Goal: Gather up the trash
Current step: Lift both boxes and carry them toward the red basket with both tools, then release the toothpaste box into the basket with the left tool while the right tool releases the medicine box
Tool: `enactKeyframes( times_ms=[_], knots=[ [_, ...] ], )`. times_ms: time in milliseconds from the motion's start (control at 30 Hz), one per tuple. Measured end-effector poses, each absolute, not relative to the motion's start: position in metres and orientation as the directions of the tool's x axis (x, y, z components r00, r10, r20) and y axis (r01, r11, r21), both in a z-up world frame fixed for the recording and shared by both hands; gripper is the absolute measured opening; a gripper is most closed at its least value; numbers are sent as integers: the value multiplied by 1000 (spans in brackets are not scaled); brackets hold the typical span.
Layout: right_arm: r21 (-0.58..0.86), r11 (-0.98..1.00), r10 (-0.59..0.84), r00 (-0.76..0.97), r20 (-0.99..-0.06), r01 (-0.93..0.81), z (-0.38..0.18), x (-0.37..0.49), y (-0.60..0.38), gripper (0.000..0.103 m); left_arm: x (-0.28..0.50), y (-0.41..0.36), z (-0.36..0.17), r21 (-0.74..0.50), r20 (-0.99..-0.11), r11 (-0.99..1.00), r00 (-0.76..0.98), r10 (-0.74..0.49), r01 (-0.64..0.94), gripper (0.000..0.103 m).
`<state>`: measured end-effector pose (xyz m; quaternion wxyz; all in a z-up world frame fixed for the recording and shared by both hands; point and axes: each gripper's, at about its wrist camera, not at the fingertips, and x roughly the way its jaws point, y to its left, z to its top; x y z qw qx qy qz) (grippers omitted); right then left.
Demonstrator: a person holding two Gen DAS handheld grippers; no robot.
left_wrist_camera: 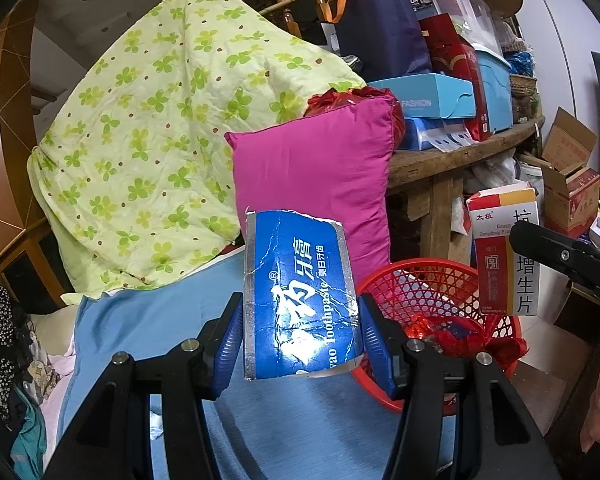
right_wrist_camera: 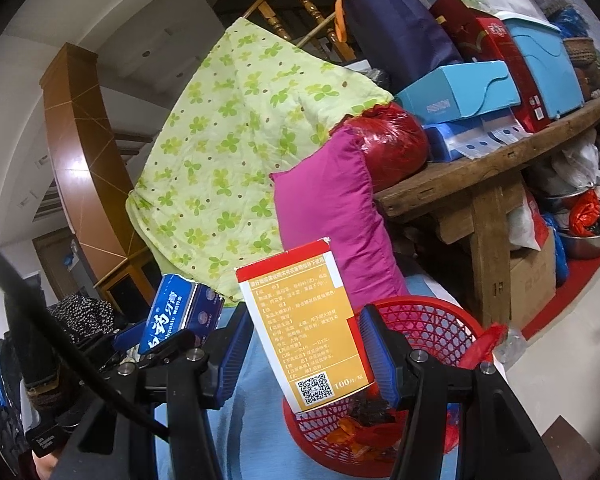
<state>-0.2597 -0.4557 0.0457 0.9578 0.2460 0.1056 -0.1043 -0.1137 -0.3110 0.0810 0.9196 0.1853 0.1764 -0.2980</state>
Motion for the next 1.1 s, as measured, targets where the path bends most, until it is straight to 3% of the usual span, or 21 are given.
enactKeyframes(
  times_ms=[667,1100],
  knots=[
    [512,784,-217,928,-304,351,22,-268,-494,60,-109,-345,46,72,-500,617,564,-658,784,60],
    [576,710,-216,903,-372,407,-11,-246,-519,63,-90,-362,12,-9,-555,553,456,-695,833,62]
  ],
)
